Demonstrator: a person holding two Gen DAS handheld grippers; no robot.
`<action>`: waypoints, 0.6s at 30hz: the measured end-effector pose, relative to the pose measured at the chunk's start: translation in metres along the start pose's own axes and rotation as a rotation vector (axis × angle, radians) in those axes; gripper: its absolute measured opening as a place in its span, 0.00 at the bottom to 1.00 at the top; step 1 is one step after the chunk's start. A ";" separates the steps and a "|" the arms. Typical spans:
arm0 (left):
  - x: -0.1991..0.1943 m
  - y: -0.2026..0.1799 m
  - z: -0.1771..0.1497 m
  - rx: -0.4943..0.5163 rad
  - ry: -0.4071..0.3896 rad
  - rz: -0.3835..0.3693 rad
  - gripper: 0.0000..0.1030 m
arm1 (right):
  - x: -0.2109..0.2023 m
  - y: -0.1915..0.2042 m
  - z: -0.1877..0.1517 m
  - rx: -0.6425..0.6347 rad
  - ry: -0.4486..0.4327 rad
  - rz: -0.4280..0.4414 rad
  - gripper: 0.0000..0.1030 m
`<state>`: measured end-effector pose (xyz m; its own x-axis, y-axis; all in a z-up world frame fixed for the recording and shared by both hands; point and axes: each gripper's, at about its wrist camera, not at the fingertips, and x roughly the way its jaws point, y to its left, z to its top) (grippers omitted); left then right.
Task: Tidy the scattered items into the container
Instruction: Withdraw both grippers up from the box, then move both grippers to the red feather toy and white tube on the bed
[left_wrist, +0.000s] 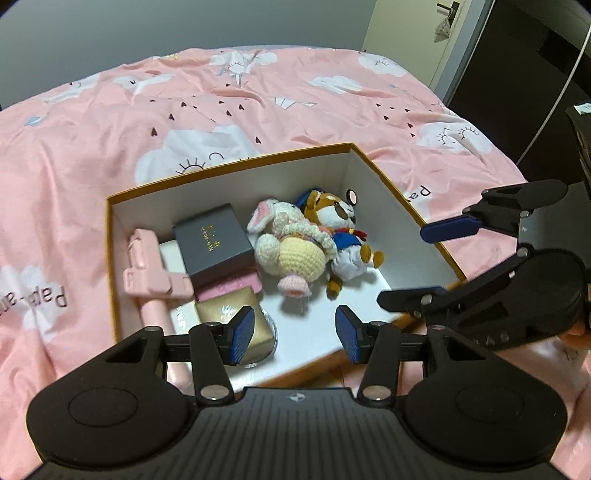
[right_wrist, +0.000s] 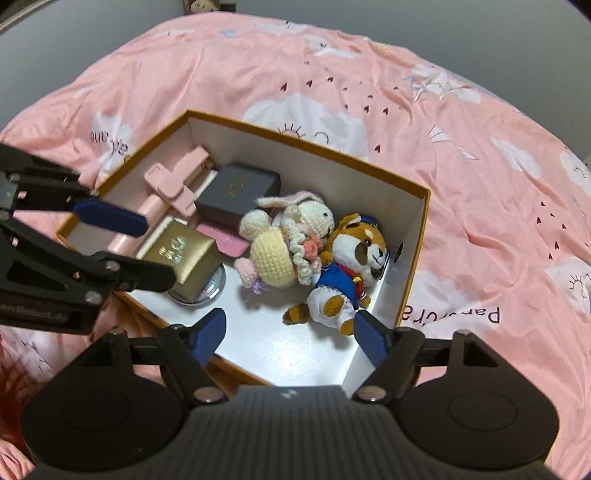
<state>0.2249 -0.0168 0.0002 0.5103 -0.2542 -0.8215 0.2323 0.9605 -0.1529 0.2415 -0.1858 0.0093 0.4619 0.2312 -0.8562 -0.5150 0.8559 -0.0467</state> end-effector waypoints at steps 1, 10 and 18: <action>-0.006 -0.001 -0.003 0.002 -0.005 0.003 0.55 | -0.004 0.002 -0.001 0.006 -0.011 0.001 0.76; -0.063 -0.006 -0.038 -0.024 -0.089 0.060 0.55 | -0.040 0.032 -0.020 0.103 -0.135 0.029 0.78; -0.105 -0.002 -0.083 -0.092 -0.124 0.141 0.55 | -0.072 0.072 -0.056 0.159 -0.291 0.093 0.82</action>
<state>0.1021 0.0170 0.0415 0.6319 -0.1235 -0.7652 0.0779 0.9923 -0.0958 0.1306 -0.1669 0.0392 0.6164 0.4147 -0.6694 -0.4564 0.8809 0.1254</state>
